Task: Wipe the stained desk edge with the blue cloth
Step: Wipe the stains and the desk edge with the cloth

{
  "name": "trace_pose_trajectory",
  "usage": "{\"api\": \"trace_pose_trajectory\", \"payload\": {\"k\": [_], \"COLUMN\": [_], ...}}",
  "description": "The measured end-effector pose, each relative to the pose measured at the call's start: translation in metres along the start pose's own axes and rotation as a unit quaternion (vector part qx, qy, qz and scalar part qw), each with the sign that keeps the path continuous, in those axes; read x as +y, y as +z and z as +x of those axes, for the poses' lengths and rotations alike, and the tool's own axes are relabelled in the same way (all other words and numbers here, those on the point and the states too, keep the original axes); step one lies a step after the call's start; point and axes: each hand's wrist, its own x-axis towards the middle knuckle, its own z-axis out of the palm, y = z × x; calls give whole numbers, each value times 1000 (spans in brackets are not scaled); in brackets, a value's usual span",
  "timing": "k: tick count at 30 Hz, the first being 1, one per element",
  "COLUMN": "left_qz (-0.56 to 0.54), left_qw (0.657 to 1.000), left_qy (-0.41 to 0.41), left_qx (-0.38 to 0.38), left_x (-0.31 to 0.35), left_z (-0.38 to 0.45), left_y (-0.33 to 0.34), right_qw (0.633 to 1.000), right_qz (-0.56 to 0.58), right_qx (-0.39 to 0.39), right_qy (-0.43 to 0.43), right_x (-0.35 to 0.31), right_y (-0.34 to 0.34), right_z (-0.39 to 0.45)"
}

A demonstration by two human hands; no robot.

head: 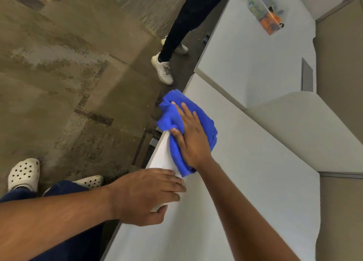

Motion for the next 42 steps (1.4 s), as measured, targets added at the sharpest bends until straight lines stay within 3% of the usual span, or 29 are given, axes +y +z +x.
{"api": "trace_pose_trajectory", "payload": {"k": [2,6,12,18,23,25,29,32,35,39,42], "left_qz": [-8,-22,-12,-12,2,19,-67,-202,-259,-290,-286], "left_qw": [1000,1000,1000,1000,1000,998,965,923,910,898,898], "left_qy": [-3,4,13,15,9,-14,-174,-270,-262,-254,-248], "left_qx": [4,19,-3,-7,20,57,182,184,192,214,224], "left_x": [-2,-7,-6,-8,-10,-10,-3,-4,-6,-12,-14], "left_z": [0,0,2,2,2,3,-1,-2,3,1,0], "left_y": [2,6,0,-1,4,7,15,22,25,32,37], "right_qw": [1000,979,937,891,896,914,950,954,944,958,978], "right_qz": [1,35,39,26,13,15,32,76,109,61,18], "right_qx": [3,69,119,167,169,155,135,122,146,166,124], "right_qy": [24,189,327,421,410,375,280,265,275,227,164], "right_x": [22,69,111,105,68,41,9,20,30,36,44], "right_y": [-13,-42,-59,-60,-40,-22,1,-15,-31,-24,-23], "right_z": [16,48,2,21,57,57,35,48,85,118,118]}}
